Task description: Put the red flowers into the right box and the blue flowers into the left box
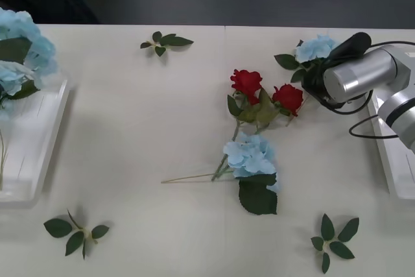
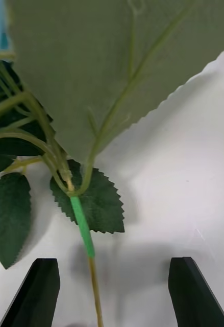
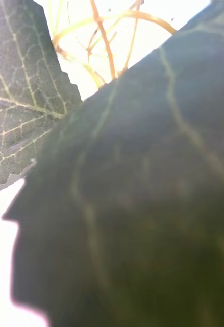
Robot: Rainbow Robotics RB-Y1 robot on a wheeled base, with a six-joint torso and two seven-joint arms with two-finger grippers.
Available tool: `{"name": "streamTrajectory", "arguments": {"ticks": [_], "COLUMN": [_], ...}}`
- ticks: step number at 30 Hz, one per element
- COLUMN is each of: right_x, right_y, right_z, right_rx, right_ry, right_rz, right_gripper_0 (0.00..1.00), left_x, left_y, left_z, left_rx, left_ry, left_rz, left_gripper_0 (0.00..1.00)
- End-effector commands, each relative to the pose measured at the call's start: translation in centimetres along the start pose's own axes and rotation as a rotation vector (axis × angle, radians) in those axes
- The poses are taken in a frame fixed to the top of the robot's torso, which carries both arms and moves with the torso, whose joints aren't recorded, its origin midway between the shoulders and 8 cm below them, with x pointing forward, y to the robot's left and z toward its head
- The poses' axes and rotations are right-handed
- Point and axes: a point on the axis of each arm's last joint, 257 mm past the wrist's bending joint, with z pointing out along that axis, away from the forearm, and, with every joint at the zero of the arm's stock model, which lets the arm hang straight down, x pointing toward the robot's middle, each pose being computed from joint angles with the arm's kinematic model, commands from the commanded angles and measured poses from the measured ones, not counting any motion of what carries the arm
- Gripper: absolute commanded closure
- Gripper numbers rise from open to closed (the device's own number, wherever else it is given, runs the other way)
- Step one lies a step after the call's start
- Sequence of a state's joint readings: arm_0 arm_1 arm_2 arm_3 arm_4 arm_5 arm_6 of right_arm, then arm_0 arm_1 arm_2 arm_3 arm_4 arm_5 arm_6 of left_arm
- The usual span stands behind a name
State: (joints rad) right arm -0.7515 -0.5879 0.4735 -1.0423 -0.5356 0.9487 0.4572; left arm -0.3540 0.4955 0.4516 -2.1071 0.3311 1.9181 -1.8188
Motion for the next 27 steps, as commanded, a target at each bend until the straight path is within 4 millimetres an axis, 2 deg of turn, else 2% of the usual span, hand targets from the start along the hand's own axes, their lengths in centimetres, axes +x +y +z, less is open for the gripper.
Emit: {"name": "streamTrajectory", "arguments": {"ticks": [1, 7, 14, 21, 27], "right_x": [-1.1, -1.1, -1.1, -1.0, -0.9], "right_y": [3.6, 3.6, 2.9, 3.0, 3.1], "right_z": [-1.2, -1.1, -0.7, -0.7, -0.6], "right_rx": [-0.070, -0.077, -0.062, -0.066, -0.069], "right_ry": [-0.017, -0.014, -0.004, -0.002, -0.002], "right_rz": [-0.038, -0.030, -0.023, -0.030, -0.039], "right_gripper_0": [0.38, 0.37, 0.37, 0.37, 0.38], "left_x": [0.3, 1.8, 3.6, 3.7, 3.5], "left_y": [4.3, 7.9, 10.6, 10.5, 10.4], "left_z": [-0.1, 1.9, 4.9, 8.1, 8.3], "left_rx": [-0.071, -0.097, -0.088, -0.055, -0.052], "left_ry": [0.030, 0.058, 0.075, 0.052, 0.048], "left_rz": [0.035, -0.027, -0.018, -0.023, -0.019], "left_gripper_0": [1.00, 1.00, 1.00, 1.00, 1.00]}}
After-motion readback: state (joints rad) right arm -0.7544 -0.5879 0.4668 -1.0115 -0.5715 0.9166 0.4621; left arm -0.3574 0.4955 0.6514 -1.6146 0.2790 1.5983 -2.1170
